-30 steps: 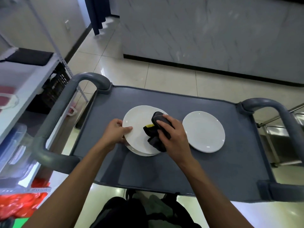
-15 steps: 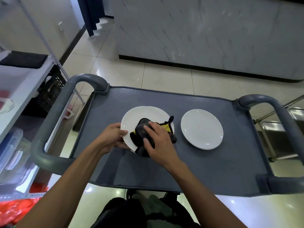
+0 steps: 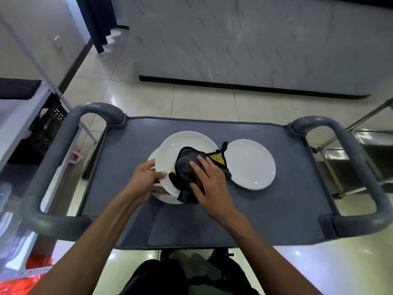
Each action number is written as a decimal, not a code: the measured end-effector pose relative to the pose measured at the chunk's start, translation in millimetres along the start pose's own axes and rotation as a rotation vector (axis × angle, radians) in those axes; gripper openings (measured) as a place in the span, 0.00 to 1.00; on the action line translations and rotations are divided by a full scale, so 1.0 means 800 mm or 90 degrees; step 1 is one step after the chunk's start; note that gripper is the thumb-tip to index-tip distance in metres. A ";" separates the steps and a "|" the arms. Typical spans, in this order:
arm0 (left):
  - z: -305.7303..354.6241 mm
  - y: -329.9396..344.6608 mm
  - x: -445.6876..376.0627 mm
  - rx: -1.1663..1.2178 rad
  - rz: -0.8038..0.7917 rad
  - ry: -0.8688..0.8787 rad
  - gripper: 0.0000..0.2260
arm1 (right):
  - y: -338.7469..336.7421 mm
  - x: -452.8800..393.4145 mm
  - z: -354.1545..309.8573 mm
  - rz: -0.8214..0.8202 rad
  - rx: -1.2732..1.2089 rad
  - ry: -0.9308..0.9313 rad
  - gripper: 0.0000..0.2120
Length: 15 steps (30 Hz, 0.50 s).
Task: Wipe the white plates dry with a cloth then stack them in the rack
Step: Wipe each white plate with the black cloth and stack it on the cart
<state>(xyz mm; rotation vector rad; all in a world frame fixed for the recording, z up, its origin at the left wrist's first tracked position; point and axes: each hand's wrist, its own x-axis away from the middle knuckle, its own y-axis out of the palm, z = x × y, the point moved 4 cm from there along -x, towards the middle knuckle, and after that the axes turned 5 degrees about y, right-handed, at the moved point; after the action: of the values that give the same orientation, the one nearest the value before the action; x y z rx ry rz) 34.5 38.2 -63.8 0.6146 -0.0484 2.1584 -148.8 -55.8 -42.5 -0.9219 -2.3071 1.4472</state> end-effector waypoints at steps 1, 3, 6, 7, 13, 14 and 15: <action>0.004 0.007 -0.001 -0.006 -0.007 0.008 0.17 | -0.006 -0.002 0.003 0.009 0.007 -0.010 0.27; 0.009 0.026 -0.001 -0.012 -0.029 0.022 0.16 | -0.019 -0.007 0.009 0.025 0.016 -0.025 0.26; 0.018 0.056 0.003 -0.010 -0.073 0.047 0.16 | -0.043 -0.018 0.019 0.061 0.038 -0.068 0.25; 0.022 0.067 0.003 -0.011 -0.088 0.055 0.16 | -0.051 -0.024 0.023 0.072 0.047 -0.083 0.25; 0.039 0.123 0.004 -0.050 -0.167 0.078 0.16 | -0.099 -0.058 0.056 0.114 0.084 -0.111 0.26; 0.041 0.132 0.005 -0.055 -0.165 0.081 0.16 | -0.107 -0.064 0.062 0.121 0.091 -0.113 0.25; 0.042 0.140 0.006 -0.058 -0.156 0.085 0.16 | -0.116 -0.069 0.067 0.129 0.098 -0.116 0.25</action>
<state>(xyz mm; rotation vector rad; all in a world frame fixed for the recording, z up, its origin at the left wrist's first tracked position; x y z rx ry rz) -39.0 -36.5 -12.1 0.4012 0.0018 1.9425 -169.3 -156.9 19.5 -1.0413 -2.2387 1.8340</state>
